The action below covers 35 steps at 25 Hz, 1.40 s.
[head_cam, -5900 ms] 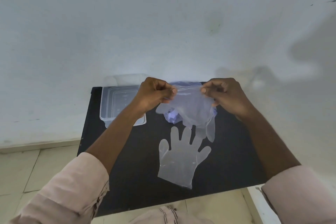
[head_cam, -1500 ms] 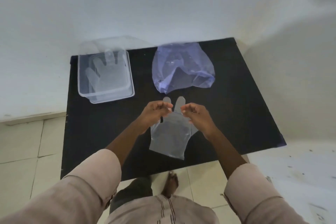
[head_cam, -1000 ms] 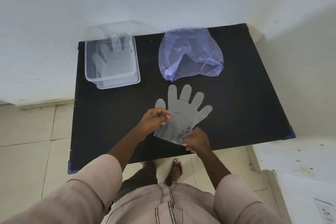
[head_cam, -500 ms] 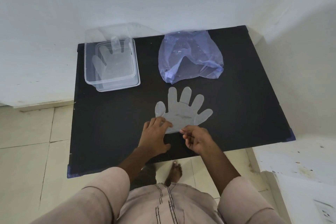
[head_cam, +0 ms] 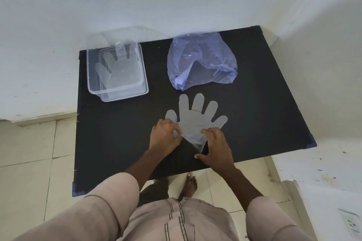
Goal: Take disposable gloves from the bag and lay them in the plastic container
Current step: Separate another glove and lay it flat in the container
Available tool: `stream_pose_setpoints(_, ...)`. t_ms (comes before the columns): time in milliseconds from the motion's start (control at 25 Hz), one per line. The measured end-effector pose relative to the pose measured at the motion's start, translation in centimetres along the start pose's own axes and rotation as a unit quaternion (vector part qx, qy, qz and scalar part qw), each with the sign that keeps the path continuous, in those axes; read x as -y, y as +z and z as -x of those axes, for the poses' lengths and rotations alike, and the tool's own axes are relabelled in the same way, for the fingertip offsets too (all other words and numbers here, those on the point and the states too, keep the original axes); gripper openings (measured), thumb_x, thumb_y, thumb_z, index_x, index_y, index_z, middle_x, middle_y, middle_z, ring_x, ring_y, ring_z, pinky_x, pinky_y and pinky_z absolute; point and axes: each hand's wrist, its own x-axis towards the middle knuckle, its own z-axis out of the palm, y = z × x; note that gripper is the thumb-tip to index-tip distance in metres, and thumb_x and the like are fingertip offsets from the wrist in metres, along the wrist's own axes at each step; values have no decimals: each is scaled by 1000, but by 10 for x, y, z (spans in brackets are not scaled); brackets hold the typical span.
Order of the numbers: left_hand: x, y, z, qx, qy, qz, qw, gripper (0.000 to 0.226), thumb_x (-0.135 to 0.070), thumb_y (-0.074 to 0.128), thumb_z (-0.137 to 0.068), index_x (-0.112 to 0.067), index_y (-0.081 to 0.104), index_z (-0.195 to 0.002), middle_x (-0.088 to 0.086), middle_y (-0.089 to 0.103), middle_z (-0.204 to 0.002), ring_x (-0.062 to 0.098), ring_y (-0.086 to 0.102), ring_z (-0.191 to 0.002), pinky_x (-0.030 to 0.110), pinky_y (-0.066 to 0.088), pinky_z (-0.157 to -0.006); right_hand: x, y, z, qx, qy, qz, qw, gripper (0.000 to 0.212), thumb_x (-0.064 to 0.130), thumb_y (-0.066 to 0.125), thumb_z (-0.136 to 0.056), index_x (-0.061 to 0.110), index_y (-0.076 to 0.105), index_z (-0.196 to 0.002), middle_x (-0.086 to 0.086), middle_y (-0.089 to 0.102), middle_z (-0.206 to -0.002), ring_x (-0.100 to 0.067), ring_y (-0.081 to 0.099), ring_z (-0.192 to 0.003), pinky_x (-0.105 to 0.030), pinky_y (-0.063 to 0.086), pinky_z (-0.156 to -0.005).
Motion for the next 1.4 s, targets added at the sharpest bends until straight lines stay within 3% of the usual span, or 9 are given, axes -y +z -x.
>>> stream_pose_setpoints(240, 0, -8, -6, 19, -32, 62, 997, 4, -22, 74, -80, -20, 70, -82, 2, 64, -106, 17, 58, -96, 31, 50, -83, -1, 2, -2, -132, -78, -8, 988, 29, 21, 71, -82, 12, 68, -110, -13, 65, -118, -28, 61, -107, -43, 57, -85)
stream_pose_setpoints(360, 9, -12, -5, -1, -55, 98, 994, 13, -17, 77, -76, -21, 73, -87, 3, 63, -104, 19, 60, -88, 38, 55, -81, -1, -2, -9, -186, -70, -71, 977, 21, 10, 68, -85, 6, 70, -106, -15, 70, -110, -30, 66, -102, -33, 46, -94)
stream_pose_setpoints(440, 14, -14, -4, -8, -71, 129, 989, 24, -12, 80, -73, -21, 74, -94, 4, 64, -106, 19, 62, -88, 35, 56, -81, 3, -6, -16, -198, -45, -122, 972, 22, 8, 68, -85, 3, 69, -106, -18, 71, -109, -31, 67, -101, -36, 45, -98)
stream_pose_setpoints(560, 14, -17, -2, -5, -108, 211, 971, 31, -7, 82, -71, -20, 73, -98, 2, 62, -103, 20, 62, -92, 35, 57, -80, 5, -13, -23, -197, -18, -158, 967, 22, 10, 66, -87, 1, 68, -107, -19, 70, -109, -31, 66, -101, -41, 47, -99)
stream_pose_setpoints(800, 7, -24, -4, -3, -149, 273, 950, 9, -17, 73, -83, -16, 75, -92, 1, 67, -96, 19, 66, -85, 39, 61, -64, 2, -18, -21, -191, -3, -144, 971, 24, 15, 62, -90, 2, 67, -109, -18, 69, -113, -31, 64, -106, -45, 46, -102)
stream_pose_setpoints(960, 5, -36, -6, -2, -105, 267, 958, 5, -14, 74, -82, -13, 75, -86, -4, 67, -94, 6, 63, -80, 28, 59, -63, -1, -25, -22, -187, -16, -115, 975, 24, 17, 63, -89, 4, 68, -109, -16, 70, -111, -29, 64, -104, -49, 50, -98)
stream_pose_setpoints(1080, 4, -48, -11, 6, -52, 273, 961, 11, -6, 75, -78, -7, 78, -88, 0, 69, -104, 11, 66, -88, 21, 56, -62, 3, -39, -27, -197, -32, -141, 970, 23, 14, 65, -87, 4, 68, -108, -18, 70, -110, -29, 65, -101, -51, 52, -95)
stream_pose_setpoints(1280, -1, -76, -18, 25, -59, 401, 914, 12, 7, 64, -80, 0, 74, -79, 9, 72, -107, 24, 69, -94, 37, 60, -62, 32, -91, -34, -88, -54, -307, 946, 15, 9, 58, -90, 10, 70, -100, -9, 69, -106, -18, 66, -93, -33, 60, -65)
stream_pose_setpoints(1400, -6, -88, -20, 48, -65, 444, 892, 10, 5, 56, -85, 3, 66, -84, 14, 72, -95, 22, 69, -85, 34, 58, -58, 49, -111, -42, -40, -41, -369, 928, 16, 8, 52, -91, 9, 67, -87, -5, 69, -94, -19, 66, -88, -33, 60, -61)
